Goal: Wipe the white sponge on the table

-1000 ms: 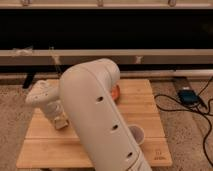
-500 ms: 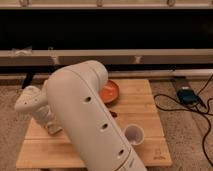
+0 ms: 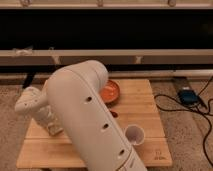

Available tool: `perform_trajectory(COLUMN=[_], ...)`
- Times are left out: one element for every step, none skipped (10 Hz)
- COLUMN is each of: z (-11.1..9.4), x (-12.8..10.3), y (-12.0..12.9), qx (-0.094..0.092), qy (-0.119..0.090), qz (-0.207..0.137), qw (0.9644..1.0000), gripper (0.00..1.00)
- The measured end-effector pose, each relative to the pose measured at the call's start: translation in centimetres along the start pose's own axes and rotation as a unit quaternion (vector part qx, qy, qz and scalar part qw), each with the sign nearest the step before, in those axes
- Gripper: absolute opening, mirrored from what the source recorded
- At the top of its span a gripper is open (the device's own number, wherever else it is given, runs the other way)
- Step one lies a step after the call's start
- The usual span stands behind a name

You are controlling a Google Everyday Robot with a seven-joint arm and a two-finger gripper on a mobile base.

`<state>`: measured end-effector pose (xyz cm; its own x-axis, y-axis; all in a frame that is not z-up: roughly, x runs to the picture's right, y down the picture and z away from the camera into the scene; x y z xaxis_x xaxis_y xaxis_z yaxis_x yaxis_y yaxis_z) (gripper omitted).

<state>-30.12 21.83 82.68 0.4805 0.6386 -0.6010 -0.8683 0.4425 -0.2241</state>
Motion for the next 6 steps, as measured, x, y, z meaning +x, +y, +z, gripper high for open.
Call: perform_trajectory(z=[0.1,0.2,0.3,0.4,0.4,0.4], x=[0.3,0.8,1.7,1.5,1.5,1.6], y=[-0.2,-0.6,-1.6,-1.7,-1.8,-1.7], qx=[-0.002,-0.006,-0.010,-0.008,-0.008,-0.013], qy=[0.002,0.004,0.010,0.007,0.006,0.004], qz=[0.001,0.010,0.023,0.023,0.022,0.024], qw=[1.0000,0.9999,0.9996,0.9997,0.9997,0.9996], gripper=[0.00,0.00,0.00,0.00,0.00,0.00])
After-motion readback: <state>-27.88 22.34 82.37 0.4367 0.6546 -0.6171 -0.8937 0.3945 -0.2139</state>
